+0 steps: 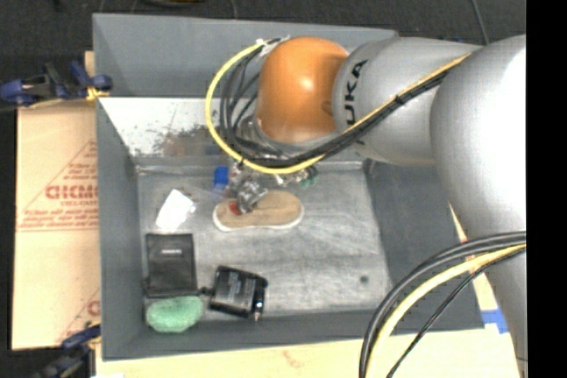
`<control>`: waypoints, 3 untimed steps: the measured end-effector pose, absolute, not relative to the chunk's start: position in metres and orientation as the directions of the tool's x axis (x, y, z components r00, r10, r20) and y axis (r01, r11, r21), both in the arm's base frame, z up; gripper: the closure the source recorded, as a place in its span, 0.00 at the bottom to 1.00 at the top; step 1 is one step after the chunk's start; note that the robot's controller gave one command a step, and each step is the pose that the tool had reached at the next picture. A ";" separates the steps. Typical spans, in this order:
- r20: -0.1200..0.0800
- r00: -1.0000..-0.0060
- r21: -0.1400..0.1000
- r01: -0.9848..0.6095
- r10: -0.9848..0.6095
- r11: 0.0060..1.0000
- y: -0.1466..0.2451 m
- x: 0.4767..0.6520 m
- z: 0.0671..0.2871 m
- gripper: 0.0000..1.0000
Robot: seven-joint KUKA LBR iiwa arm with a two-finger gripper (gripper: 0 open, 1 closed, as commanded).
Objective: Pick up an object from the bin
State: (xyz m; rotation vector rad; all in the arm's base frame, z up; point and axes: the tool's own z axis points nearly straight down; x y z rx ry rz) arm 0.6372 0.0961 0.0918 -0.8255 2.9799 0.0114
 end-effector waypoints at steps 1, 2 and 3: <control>-0.049 -0.857 -0.006 -0.513 -0.513 0.858 0.096 0.637 0.092 1.00; -0.029 -0.856 -0.005 -0.517 -0.517 0.856 0.097 0.633 0.090 1.00; -0.007 -0.825 -0.003 -0.565 -0.565 0.825 0.076 0.631 0.234 1.00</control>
Offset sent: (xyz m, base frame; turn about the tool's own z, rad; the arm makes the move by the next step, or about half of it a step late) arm -0.0090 0.0137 0.1817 -0.0621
